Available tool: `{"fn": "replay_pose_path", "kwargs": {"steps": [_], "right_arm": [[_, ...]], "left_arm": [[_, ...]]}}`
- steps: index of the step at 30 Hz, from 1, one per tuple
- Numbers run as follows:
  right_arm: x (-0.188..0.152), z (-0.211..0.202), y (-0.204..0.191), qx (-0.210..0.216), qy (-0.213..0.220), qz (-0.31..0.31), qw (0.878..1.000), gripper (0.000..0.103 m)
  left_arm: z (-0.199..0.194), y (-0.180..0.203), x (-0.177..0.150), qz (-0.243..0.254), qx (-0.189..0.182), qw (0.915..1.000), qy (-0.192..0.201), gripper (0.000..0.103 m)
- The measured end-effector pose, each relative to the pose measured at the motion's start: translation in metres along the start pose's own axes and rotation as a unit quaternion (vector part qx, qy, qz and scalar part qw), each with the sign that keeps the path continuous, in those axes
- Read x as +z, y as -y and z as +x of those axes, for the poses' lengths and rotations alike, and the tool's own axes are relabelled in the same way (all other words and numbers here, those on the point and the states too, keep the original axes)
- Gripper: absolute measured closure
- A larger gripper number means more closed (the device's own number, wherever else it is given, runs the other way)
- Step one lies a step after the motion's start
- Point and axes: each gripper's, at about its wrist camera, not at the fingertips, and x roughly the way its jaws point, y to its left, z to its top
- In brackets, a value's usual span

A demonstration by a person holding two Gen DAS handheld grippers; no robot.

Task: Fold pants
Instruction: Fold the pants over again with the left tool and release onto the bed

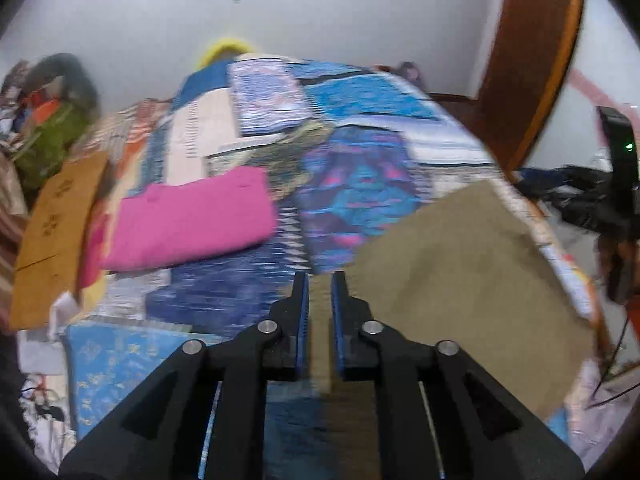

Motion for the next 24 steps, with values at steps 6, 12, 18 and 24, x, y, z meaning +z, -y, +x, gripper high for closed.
{"fn": "replay_pose_path", "kwargs": {"steps": [6,12,18,24], "right_arm": [[-0.016,0.029,-0.052,0.074,-0.027,0.002,0.997,0.069],[-0.058,0.038,-0.05,0.096,-0.078,0.031,0.992,0.069],[-0.093,0.007,-0.025,0.07,-0.088,0.06,0.992,0.068],[-0.132,-0.026,0.001,0.022,-0.087,0.1,0.991,0.058]], "left_arm": [[0.025,0.044,-0.013,0.016,-0.061,0.9971,-0.044,0.066],[0.043,0.048,-0.038,0.021,-0.048,0.9962,-0.07,0.065],[0.025,0.043,-0.052,0.035,-0.03,0.9976,-0.052,0.06],[0.0,0.012,-0.068,-0.019,-0.028,0.998,-0.053,0.039]]}}
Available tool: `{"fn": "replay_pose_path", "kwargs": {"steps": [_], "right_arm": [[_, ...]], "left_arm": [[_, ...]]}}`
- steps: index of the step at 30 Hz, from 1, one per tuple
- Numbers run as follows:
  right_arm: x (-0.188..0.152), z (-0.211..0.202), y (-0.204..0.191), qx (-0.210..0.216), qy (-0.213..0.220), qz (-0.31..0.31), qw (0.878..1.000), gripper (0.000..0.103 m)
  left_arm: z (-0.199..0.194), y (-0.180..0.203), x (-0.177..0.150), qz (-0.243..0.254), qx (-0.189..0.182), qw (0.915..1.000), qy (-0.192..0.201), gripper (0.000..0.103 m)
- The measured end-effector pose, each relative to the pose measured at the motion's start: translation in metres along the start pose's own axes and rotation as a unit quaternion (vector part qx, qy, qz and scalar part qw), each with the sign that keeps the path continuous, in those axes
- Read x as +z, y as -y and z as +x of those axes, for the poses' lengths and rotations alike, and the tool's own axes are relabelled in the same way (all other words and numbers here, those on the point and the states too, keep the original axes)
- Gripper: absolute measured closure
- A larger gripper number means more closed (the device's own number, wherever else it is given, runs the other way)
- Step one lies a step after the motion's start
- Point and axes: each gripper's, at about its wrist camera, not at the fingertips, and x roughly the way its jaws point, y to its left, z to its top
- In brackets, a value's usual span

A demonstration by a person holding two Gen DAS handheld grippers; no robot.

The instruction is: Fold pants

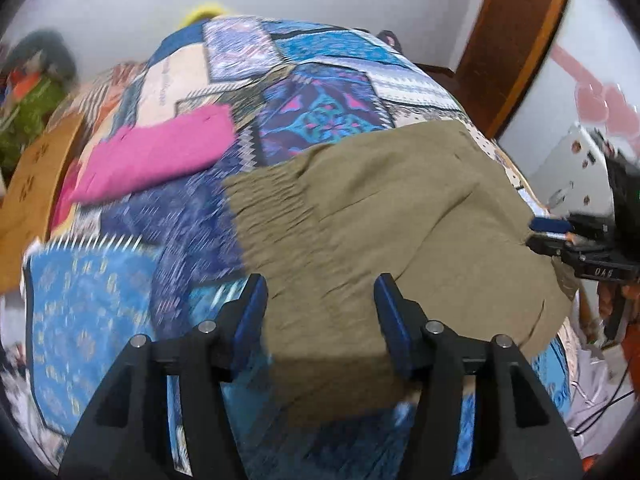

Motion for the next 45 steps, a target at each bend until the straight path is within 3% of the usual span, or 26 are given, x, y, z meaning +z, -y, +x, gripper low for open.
{"fn": "replay_pose_path", "kwargs": {"steps": [2,7,9,12,14,17,24,33,41,43,45], "right_arm": [[-0.01,-0.005,0.006,-0.015,-0.004,0.007,1.0,0.058],[-0.025,-0.023,0.017,-0.055,-0.004,0.018,0.998,0.057],[-0.025,-0.033,0.018,-0.06,0.009,0.024,0.998,0.057],[-0.019,-0.053,0.01,-0.053,0.045,0.023,0.997,0.057],[-0.015,-0.063,0.001,-0.047,0.069,0.015,0.996,0.057],[-0.009,-0.068,-0.021,-0.015,0.085,0.004,0.996,0.051],[-0.003,-0.043,-0.061,0.03,0.089,-0.031,0.995,0.05],[0.013,0.012,-0.062,0.015,0.042,-0.046,0.998,0.05],[0.006,0.01,-0.059,0.031,0.046,-0.054,0.997,0.05],[0.005,0.009,-0.058,0.035,0.048,-0.05,0.997,0.05],[0.004,0.009,-0.057,0.041,0.049,-0.043,0.997,0.05]], "left_arm": [[-0.01,-0.01,-0.006,-0.023,-0.004,0.9997,0.004,0.038],[-0.041,-0.021,-0.023,-0.048,0.026,0.9983,0.022,0.036],[-0.048,-0.022,-0.028,-0.063,0.016,0.9977,0.02,0.026],[-0.057,-0.021,-0.037,-0.097,-0.039,0.9944,0.013,0.014],[-0.055,-0.02,-0.041,-0.131,-0.089,0.9874,0.001,0.013],[-0.047,-0.014,-0.047,-0.16,-0.131,0.9783,-0.019,0.013],[-0.019,-0.016,-0.055,-0.23,-0.189,0.9533,-0.053,0.013],[-0.007,-0.005,-0.041,-0.231,-0.163,0.9585,-0.033,0.011],[0.016,-0.009,-0.013,-0.25,-0.15,0.9561,-0.029,0.006],[0.021,-0.007,-0.008,-0.247,-0.127,0.9603,-0.026,0.014],[0.02,-0.001,-0.006,-0.225,-0.081,0.9708,-0.018,0.035]]}}
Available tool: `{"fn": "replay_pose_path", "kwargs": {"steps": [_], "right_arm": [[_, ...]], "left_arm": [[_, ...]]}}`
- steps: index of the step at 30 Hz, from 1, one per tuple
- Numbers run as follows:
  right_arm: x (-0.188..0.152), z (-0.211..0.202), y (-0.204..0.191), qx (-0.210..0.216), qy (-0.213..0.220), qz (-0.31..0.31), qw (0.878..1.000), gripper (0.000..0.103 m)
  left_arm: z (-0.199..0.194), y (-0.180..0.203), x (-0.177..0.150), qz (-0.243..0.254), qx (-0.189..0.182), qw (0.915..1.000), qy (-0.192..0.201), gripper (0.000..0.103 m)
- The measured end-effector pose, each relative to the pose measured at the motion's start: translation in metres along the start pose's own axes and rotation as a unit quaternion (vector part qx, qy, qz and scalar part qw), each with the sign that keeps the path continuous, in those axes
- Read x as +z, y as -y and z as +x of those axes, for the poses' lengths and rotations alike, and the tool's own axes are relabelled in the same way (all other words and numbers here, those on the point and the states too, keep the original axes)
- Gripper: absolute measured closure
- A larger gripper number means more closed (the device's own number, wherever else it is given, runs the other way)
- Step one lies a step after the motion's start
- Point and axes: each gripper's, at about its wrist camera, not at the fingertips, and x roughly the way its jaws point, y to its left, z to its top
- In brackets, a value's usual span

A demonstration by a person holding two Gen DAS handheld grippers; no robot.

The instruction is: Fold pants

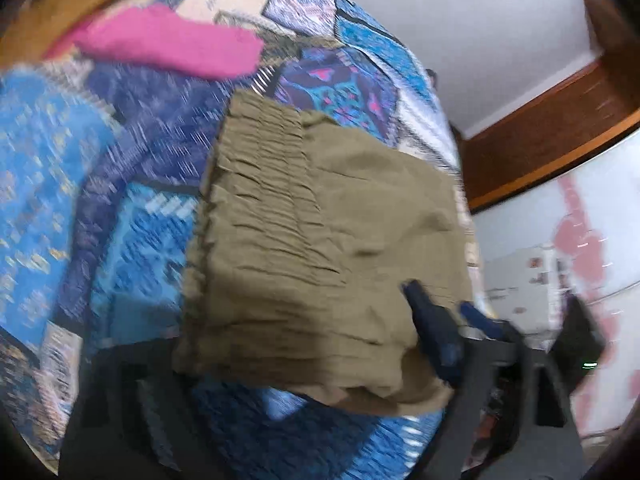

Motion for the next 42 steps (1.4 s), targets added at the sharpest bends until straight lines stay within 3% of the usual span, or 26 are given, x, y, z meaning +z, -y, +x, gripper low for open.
{"fn": "replay_pose_path", "kwargs": {"steps": [4,9,13,20,24,32,37,42], "right_arm": [[0.0,0.0,-0.001,0.001,-0.001,0.0,1.0,0.05],[0.004,-0.002,-0.005,0.0,-0.011,-0.009,1.0,0.05],[0.015,-0.008,-0.014,-0.01,-0.01,-0.035,0.999,0.05],[0.059,-0.014,-0.036,-0.023,0.044,-0.052,0.997,0.05],[0.081,0.018,-0.058,-0.009,0.023,-0.066,0.998,0.05],[0.074,0.075,-0.111,0.027,-0.061,-0.124,0.99,0.05],[0.072,0.044,-0.095,0.039,-0.041,-0.101,0.993,0.05],[0.052,-0.011,-0.064,0.009,0.0,-0.091,0.996,0.05]], "left_arm": [[-0.001,0.02,-0.006,0.063,0.053,0.9961,0.033,0.055],[-0.018,0.05,-0.017,0.161,0.11,0.9759,0.099,0.066],[-0.034,0.061,-0.014,0.202,0.126,0.963,0.127,0.07],[-0.079,0.06,-0.01,0.243,0.164,0.9376,0.186,0.073],[-0.095,0.052,-0.013,0.247,0.176,0.9313,0.202,0.073],[-0.107,0.045,-0.016,0.257,0.184,0.9256,0.208,0.075],[-0.11,0.053,-0.017,0.275,0.19,0.9171,0.218,0.075],[-0.11,0.067,-0.018,0.292,0.192,0.9111,0.219,0.075]]}}
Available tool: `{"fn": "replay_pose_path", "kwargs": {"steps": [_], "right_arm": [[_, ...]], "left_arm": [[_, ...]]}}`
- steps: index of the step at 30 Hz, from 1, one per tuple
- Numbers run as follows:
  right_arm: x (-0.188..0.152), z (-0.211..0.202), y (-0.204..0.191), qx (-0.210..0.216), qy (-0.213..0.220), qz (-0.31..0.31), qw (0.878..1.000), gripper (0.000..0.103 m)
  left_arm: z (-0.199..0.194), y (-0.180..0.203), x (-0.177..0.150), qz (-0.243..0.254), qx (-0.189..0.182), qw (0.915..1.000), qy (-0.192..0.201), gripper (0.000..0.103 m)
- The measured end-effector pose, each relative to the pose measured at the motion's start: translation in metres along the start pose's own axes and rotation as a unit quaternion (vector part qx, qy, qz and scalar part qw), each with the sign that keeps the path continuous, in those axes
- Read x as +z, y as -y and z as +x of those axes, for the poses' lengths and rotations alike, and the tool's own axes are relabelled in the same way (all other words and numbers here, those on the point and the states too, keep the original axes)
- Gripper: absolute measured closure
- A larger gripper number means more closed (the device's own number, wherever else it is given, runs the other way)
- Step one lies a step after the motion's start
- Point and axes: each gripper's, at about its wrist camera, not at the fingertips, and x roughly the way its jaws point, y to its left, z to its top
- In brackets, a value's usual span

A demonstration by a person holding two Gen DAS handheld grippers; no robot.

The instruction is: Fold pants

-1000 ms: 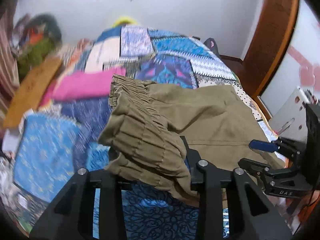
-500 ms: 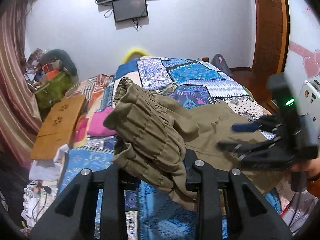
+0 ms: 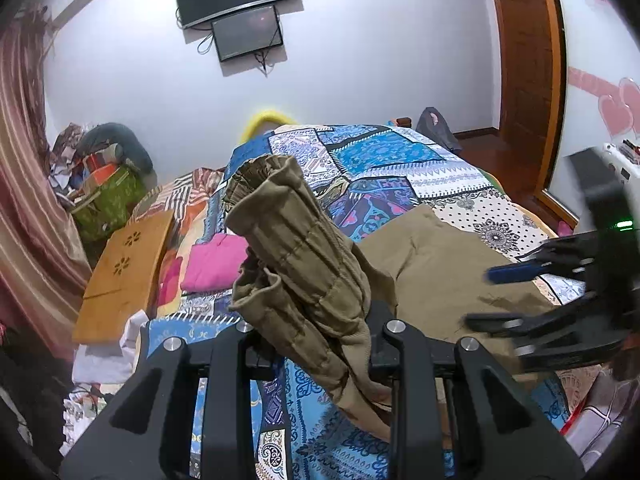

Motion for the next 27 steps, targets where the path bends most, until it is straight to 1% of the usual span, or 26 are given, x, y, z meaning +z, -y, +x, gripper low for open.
{"fn": "replay_pose_path", "kwargs": {"steps": [2,5,7,10,12,14,18,20,22,27], "right_arm": [[-0.017,-0.018,0.011,-0.029,0.004,0.002,1.0,0.05],[-0.042,-0.027,0.03,-0.066,-0.011,0.006,0.998,0.05],[-0.057,-0.025,0.045,-0.073,-0.027,0.026,0.997,0.05],[-0.077,-0.017,0.059,-0.066,-0.044,0.06,0.995,0.05],[-0.084,-0.016,0.063,-0.061,-0.027,0.079,0.995,0.049],[-0.085,-0.014,0.065,-0.056,-0.019,0.092,0.994,0.049],[-0.086,-0.014,0.066,-0.05,-0.013,0.092,0.994,0.049],[-0.09,-0.016,0.068,-0.04,-0.012,0.097,0.994,0.049],[-0.091,-0.015,0.071,-0.033,-0.011,0.104,0.994,0.049],[-0.091,-0.017,0.069,-0.037,-0.004,0.102,0.994,0.049]], "left_arm": [[-0.002,0.004,0.003,0.0,-0.002,1.0,0.004,0.075],[-0.005,0.012,0.009,0.001,-0.005,0.9999,0.009,0.075],[-0.007,0.017,0.013,0.004,-0.007,0.9999,0.012,0.075],[-0.01,0.028,0.018,0.01,-0.018,0.9997,0.014,0.075],[-0.012,0.039,0.022,0.018,-0.027,0.9994,0.014,0.075],[-0.013,0.051,0.025,0.029,-0.034,0.9989,0.014,0.075],[-0.01,0.079,0.029,0.043,-0.058,0.9973,0.01,0.076],[-0.006,0.094,0.029,0.047,-0.079,0.9958,0.0,0.076],[-0.002,0.108,0.027,0.055,-0.089,0.9945,-0.006,0.076],[0.014,0.139,0.022,0.063,-0.119,0.9903,-0.035,0.076]]}}
